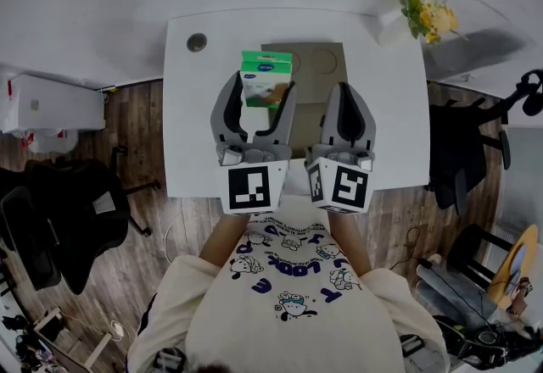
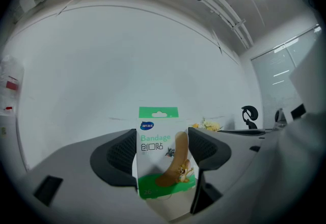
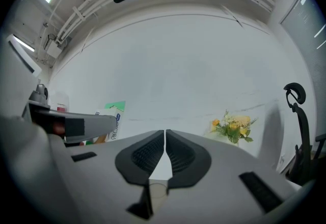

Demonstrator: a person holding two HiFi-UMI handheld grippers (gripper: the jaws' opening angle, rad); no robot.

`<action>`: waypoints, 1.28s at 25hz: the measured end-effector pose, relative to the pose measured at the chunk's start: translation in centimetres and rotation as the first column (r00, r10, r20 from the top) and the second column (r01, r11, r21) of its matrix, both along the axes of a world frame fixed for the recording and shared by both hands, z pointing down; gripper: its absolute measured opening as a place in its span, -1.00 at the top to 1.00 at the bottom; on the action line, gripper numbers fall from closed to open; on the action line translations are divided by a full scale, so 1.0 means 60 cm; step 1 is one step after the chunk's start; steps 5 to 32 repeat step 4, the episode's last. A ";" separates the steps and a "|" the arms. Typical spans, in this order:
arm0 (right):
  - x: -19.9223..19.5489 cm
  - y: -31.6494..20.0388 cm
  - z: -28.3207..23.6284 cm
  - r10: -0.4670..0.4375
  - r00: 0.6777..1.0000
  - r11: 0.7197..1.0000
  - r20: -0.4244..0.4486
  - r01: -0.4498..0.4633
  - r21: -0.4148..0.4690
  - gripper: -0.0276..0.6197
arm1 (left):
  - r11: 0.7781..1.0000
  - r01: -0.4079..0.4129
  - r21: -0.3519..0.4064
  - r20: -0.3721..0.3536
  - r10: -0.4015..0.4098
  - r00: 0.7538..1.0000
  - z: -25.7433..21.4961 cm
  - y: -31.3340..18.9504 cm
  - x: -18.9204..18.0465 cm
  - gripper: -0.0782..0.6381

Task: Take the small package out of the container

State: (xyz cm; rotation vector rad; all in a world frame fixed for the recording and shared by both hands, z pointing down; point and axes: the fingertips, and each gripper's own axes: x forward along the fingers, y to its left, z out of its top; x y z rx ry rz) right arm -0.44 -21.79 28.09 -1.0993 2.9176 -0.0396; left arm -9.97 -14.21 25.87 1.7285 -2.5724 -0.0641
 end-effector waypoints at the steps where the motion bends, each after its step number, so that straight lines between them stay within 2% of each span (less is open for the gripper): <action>1: -0.001 0.000 0.000 -0.002 1.000 1.000 0.001 0.002 0.002 0.82 | 1.000 0.001 0.000 0.000 -0.001 1.000 0.000 0.000 0.000 -0.13; 32: -0.001 0.000 -0.001 -0.004 1.000 1.000 0.002 0.004 0.002 0.82 | 1.000 0.002 0.000 0.003 -0.003 1.000 0.000 0.000 -0.001 -0.13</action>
